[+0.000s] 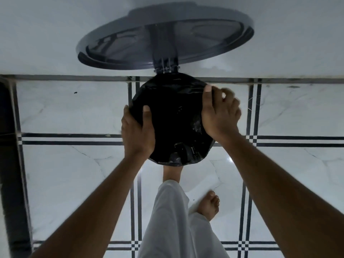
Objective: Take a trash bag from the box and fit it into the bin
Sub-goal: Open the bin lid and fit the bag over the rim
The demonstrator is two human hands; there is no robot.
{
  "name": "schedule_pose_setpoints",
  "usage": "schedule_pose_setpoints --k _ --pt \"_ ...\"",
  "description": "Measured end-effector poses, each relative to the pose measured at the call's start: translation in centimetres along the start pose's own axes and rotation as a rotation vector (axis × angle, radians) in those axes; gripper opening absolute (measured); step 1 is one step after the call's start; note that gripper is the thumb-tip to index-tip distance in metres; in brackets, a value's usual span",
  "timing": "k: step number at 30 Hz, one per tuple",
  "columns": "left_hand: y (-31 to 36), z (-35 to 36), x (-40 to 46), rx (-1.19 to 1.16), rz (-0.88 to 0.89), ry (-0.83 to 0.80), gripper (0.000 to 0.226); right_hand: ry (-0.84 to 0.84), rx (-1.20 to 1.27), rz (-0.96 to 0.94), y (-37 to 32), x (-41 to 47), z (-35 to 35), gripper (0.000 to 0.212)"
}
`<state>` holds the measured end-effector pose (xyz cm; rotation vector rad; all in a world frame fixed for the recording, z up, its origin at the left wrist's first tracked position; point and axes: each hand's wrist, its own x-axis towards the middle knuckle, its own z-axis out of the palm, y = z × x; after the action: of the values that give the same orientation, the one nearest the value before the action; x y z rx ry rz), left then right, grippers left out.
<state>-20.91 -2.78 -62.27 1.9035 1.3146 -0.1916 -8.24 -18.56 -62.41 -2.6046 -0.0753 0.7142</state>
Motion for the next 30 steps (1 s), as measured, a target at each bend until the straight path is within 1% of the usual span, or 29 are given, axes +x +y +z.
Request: schedule_pose_setpoints --k 2,4,5,7,8,9,10,11,12,13,14,15,16,17,19,20,22,23,24,26,28,30 --pt "-0.8 -0.5 2.2 -0.158 -0.148 -0.072 0.087 -0.166 0.107 0.162 -0.5 0.5 -0.1 0.066" --pt "-1.4 -1.5 4.6 -0.324 -0.319 -0.194 0.104 -0.229 0.207 0.325 -0.7 1.7 -0.2 0.074" --pt "-1.5 -2.0 5.4 -0.418 -0.386 -0.269 0.107 -0.25 0.247 0.401 -0.5 2.5 -0.2 0.083" --pt "-0.7 -3.2 5.7 -0.489 -0.419 -0.383 0.095 -0.28 0.34 0.534 0.5 4.3 -0.2 0.111" --pt "-0.4 -3.5 5.9 -0.514 -0.429 -0.431 0.088 -0.288 0.344 0.564 1.0 5.0 -0.2 0.12" --pt "-0.1 -3.7 6.0 -0.53 -0.443 -0.436 0.082 -0.272 0.328 0.56 1.4 5.4 0.0 0.121" --pt "0.1 -3.7 6.4 -0.484 -0.439 -0.414 0.079 -0.232 0.29 0.523 1.6 5.5 -0.1 0.113" --pt "0.0 -3.7 6.7 -0.411 -0.408 -0.338 0.075 -0.147 0.244 0.448 1.6 5.3 -0.2 0.103" --pt "0.3 -3.7 6.8 -0.321 -0.344 -0.195 0.068 -0.025 0.219 0.342 1.3 4.9 -0.4 0.094" --pt "0.6 -3.7 6.8 -0.253 -0.239 -0.053 0.057 0.095 0.235 0.229 0.8 4.3 -0.9 0.088" --pt "1.3 -3.6 6.5 -0.215 -0.115 0.01 0.049 0.168 0.269 0.124 0.1 3.6 -1.3 0.08" --pt "2.2 -3.4 5.9 -0.192 0.001 -0.015 0.045 0.184 0.265 0.036 -0.5 3.2 -1.3 0.074" --pt "3.2 -3.0 5.3 -0.163 0.104 -0.087 0.044 0.141 0.225 -0.029 -1.2 3.1 -1.3 0.069" --pt "4.0 -2.7 4.9 -0.111 0.168 -0.155 0.045 0.041 0.157 -0.054 -2.0 3.0 -1.2 0.067" --pt "5.0 -1.8 5.8 0.06 0.232 -0.239 0.052 -0.172 0.034 -0.017 -3.2 3.8 -0.8 0.064" --pt "5.3 -1.4 6.8 0.156 0.25 -0.263 0.057 -0.241 0.007 0.024 -3.7 4.4 -0.7 0.063" --pt "5.9 -0.8 9.3 0.346 0.227 -0.348 0.063 -0.312 -0.066 0.079 -4.1 6.1 -0.5 0.064" --pt "6.2 -0.7 10.3 0.394 0.196 -0.389 0.064 -0.342 -0.111 0.094 -4.3 7.0 -0.5 0.062" --pt "6.6 -0.6 11.2 0.4 0.178 -0.427 0.064 -0.366 -0.135 0.105 -4.5 7.8 -0.6 0.061" --pt "6.8 -0.6 12.7 0.298 0.112 -0.487 0.059 -0.359 -0.027 0.186 -4.6 8.7 -1.0 0.062" --pt "5.7 -1.1 14.2 0.162 0.045 -0.438 0.048 -0.223 0.154 0.238 -4.0 8.8 -1.4 0.061" --pt "3.8 -2.2 14.3 -0.011 -0.064 -0.303 0.037 -0.05 0.341 0.279 -3.1 7.2 -2.1 0.056"
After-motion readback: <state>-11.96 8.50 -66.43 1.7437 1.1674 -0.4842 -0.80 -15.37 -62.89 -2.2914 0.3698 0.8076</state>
